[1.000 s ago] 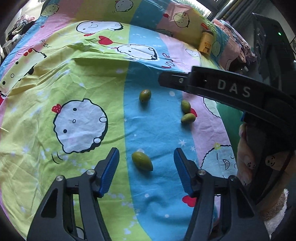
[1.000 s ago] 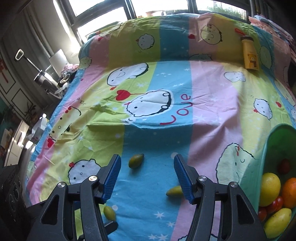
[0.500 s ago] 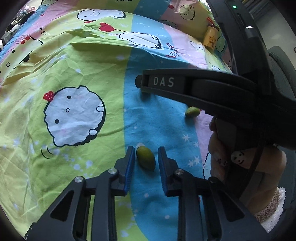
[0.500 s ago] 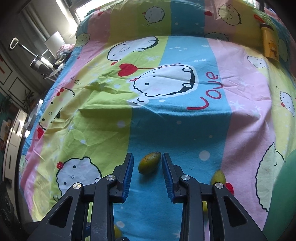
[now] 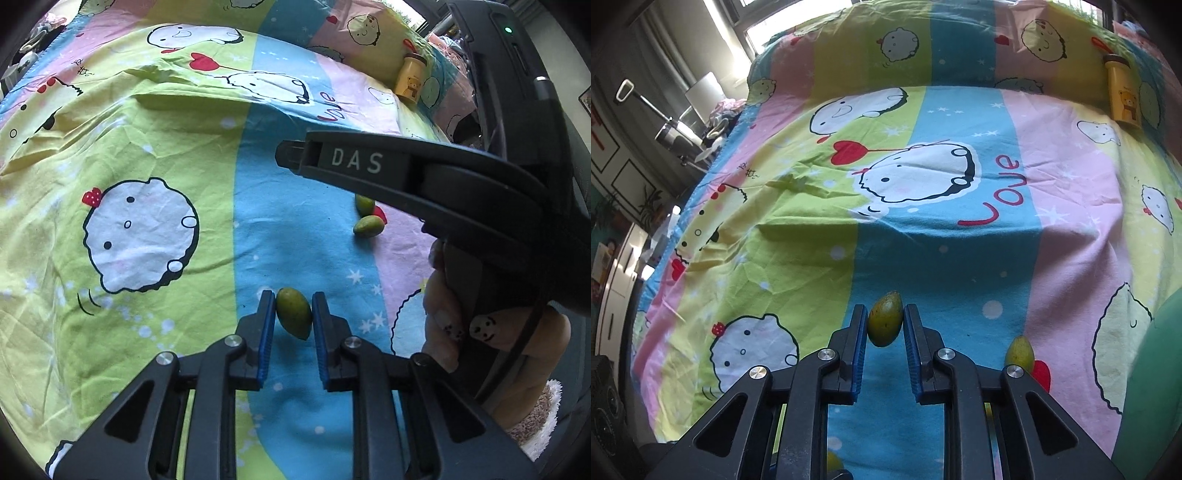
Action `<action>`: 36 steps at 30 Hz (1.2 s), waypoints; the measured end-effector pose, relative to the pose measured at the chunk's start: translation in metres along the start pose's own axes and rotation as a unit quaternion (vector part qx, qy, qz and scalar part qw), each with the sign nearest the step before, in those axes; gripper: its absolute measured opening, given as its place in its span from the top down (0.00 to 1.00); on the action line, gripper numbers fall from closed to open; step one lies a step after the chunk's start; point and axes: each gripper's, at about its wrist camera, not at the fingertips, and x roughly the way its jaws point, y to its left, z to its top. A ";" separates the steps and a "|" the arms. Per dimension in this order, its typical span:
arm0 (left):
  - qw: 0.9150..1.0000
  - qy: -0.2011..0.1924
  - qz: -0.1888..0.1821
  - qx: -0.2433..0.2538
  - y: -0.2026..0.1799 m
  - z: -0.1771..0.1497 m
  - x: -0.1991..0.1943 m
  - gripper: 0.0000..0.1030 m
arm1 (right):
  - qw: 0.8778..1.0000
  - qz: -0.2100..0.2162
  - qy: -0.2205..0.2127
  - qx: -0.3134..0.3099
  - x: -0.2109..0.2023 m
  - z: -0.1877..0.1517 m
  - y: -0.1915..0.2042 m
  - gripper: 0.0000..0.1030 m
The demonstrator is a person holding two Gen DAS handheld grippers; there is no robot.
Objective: Organize fruits
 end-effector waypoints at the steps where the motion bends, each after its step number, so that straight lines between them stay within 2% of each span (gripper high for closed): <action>1: 1.000 -0.003 0.000 0.001 -0.002 0.000 -0.002 0.81 | 1.000 0.002 -0.006 0.003 -0.005 0.000 -0.001 0.79; 6: 1.000 -0.024 -0.007 0.018 -0.016 -0.002 -0.019 0.81 | 0.998 0.021 -0.052 0.026 -0.043 0.000 -0.012 0.79; 12: 0.998 -0.047 -0.001 0.048 -0.044 0.004 -0.026 0.81 | 0.992 0.019 -0.112 0.057 -0.093 -0.003 -0.037 0.79; 20: 0.993 -0.074 -0.022 0.084 -0.095 0.024 -0.028 0.81 | 0.978 -0.033 -0.178 0.107 -0.151 -0.019 -0.086 0.79; 27: 0.989 -0.089 -0.056 0.105 -0.138 0.043 -0.026 0.81 | 0.963 -0.075 -0.202 0.162 -0.179 -0.038 -0.130 0.79; 36: 0.985 -0.081 -0.072 0.137 -0.183 0.049 -0.009 0.81 | 0.951 -0.089 -0.203 0.213 -0.192 -0.058 -0.169 0.79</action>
